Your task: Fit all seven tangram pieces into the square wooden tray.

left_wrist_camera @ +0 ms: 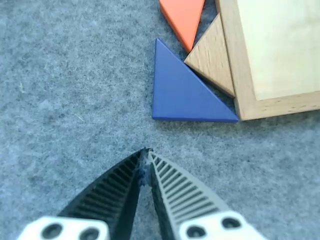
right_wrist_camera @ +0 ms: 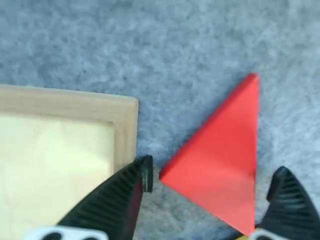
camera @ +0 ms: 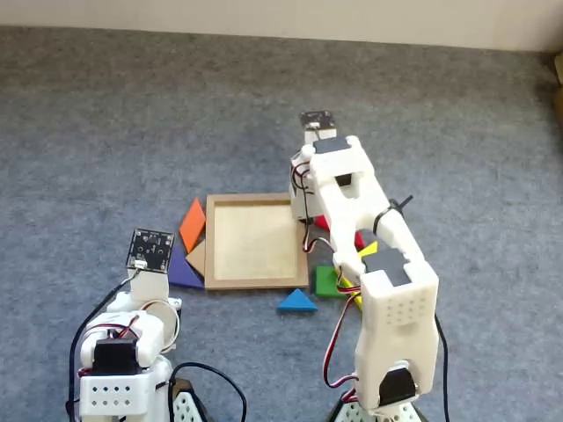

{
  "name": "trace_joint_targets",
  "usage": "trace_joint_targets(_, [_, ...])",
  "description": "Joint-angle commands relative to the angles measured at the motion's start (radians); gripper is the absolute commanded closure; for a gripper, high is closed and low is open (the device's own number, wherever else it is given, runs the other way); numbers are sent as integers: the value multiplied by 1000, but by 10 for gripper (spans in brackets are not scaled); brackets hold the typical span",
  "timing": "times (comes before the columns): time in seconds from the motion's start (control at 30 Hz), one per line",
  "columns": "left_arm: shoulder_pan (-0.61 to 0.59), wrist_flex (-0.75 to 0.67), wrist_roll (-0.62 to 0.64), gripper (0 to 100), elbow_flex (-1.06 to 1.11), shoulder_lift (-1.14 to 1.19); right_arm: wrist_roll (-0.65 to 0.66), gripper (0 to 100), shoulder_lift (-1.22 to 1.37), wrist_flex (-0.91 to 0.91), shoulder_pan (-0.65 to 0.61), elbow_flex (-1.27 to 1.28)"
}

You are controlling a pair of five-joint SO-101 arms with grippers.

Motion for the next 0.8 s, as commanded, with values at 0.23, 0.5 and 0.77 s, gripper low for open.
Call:
trace_joint_targets(0.23, [18,6,5,995,19,-51,17,685,-24,15,13,-1])
trace_joint_targets(0.5, [18,6,5,995,19,-51,81,685,-25,45,15,-1])
trace_joint_targets(0.77, [18,6,5,995,19,-51,89,687,-25,47,36,-4])
